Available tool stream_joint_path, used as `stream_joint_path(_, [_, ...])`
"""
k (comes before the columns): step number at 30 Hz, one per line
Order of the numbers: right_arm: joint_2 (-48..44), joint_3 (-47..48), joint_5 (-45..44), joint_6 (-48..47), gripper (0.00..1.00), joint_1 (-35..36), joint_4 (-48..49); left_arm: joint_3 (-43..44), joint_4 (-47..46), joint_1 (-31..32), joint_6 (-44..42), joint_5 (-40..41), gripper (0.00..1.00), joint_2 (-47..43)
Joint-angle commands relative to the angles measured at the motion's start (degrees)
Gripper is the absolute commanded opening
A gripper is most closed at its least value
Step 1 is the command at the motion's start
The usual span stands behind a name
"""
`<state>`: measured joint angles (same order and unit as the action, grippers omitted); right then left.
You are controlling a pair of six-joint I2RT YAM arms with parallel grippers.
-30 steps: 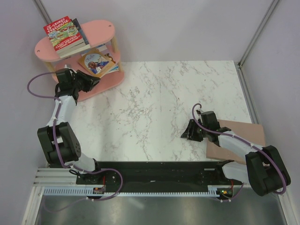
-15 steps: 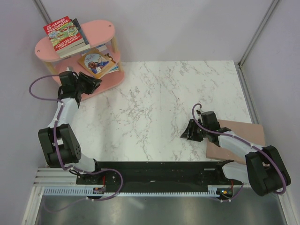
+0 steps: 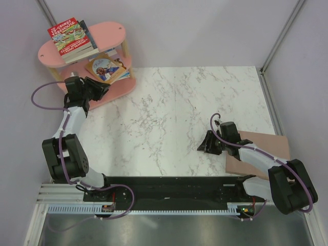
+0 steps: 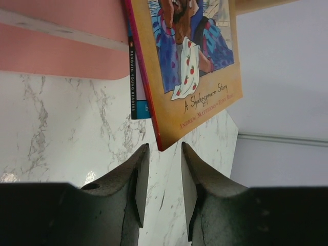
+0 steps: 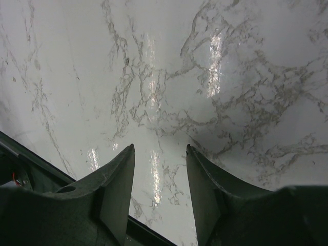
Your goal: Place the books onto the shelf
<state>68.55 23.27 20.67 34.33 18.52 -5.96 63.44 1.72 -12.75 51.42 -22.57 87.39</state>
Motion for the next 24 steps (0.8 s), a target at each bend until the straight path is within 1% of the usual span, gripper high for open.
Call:
stream_joint_path(1, [0.26,-0.68,0.25,0.21,0.53,0.11,0.95,-0.86,-7.16,0.62,4.21,0.16,0.38,-1.0])
stream_joint_path(4, [0.35,-0.68,0.34,0.13,0.53,0.11,1.03,-1.91,-9.45,0.89,5.88,0.33,0.38,-0.82])
stream_joint_path(7, [0.26,-0.77,0.34,0.13,0.53,0.11,1.03,-2.0,-9.8,1.41,6.41,1.21,0.38,-0.3])
stream_joint_path(12, [0.09,-0.85,0.34,0.04,0.53,0.11,1.03,-1.65,-9.63,1.59,6.5,2.26,0.33,0.32])
stream_joint_path(13, [0.26,-0.85,0.34,0.13,0.53,0.11,1.03,-1.57,-9.63,1.68,6.41,2.44,0.31,0.23])
stream_joint_path(14, [0.26,-0.85,0.43,0.13,0.53,0.11,1.03,-1.74,-9.63,1.77,6.24,2.7,0.25,0.06])
stream_joint_path(16, [0.35,-0.85,0.43,0.13,0.54,0.11,1.12,-1.65,-9.8,1.77,5.89,3.4,0.18,-0.38])
stream_joint_path(17, [0.61,-0.94,0.43,0.04,0.53,0.11,1.12,-1.57,-9.89,1.77,5.8,3.41,0.12,-0.47])
stream_joint_path(19, [0.62,-0.94,0.43,0.04,0.53,0.11,1.3,-1.48,-10.33,1.77,5.18,2.97,0.08,-0.73])
stream_joint_path(20, [0.88,-0.94,0.52,0.04,0.54,0.11,1.47,-1.39,-10.33,1.77,5.1,2.79,0.04,-0.91])
stream_joint_path(21, [0.88,-0.94,0.52,0.04,0.54,0.11,1.39,-1.56,-10.33,1.85,4.92,2.7,0.02,-1.08])
stream_joint_path(24, [1.23,-1.03,0.69,0.21,0.54,0.11,1.65,-2.35,-10.33,1.77,4.31,1.92,0.02,-2.31])
